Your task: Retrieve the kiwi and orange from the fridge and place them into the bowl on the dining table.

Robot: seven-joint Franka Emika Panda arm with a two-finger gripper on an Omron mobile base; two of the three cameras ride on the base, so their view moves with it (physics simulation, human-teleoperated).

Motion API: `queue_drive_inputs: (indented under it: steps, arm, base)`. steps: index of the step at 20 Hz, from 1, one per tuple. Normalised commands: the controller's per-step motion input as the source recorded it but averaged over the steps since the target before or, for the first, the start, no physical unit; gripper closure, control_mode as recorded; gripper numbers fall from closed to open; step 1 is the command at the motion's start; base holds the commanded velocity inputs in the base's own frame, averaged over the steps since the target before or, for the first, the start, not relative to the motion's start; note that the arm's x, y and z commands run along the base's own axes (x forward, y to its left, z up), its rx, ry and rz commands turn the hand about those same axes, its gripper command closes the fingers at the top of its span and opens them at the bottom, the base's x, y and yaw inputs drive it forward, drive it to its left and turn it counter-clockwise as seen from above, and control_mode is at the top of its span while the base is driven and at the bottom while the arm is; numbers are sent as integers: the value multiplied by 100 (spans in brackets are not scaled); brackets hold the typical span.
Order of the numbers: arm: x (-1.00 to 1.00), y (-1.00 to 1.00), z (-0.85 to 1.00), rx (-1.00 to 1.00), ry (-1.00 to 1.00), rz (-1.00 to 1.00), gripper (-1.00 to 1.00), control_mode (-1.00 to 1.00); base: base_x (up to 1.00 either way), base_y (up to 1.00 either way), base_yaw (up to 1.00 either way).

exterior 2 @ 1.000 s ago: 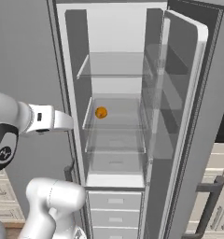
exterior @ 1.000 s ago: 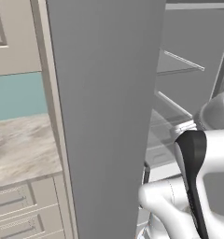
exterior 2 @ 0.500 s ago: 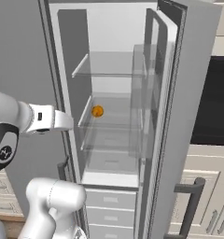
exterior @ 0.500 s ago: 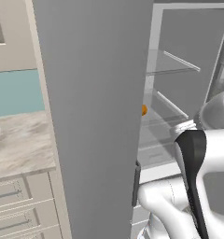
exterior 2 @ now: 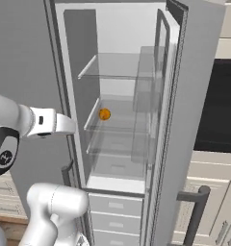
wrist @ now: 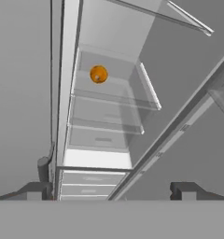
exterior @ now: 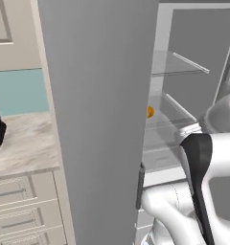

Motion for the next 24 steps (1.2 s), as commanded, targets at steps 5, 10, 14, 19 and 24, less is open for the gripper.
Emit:
queue_drive_inputs:
  steps: [5, 10, 14, 19, 24]
  arm:
    - [0, 0, 0, 0, 0, 0, -100, 100]
    - [0, 0, 0, 0, 0, 0, -100, 100]
    - [0, 0, 0, 0, 0, 0, -100, 100]
    - [0, 0, 0, 0, 0, 0, -100, 100]
    - [0, 0, 0, 0, 0, 0, -100, 100]
  base:
    - [-7, -40, 12]
    - [-13, -58, 9]
    - [-1, -31, 3]
    - [42, 12, 4]
    - [48, 27, 2]
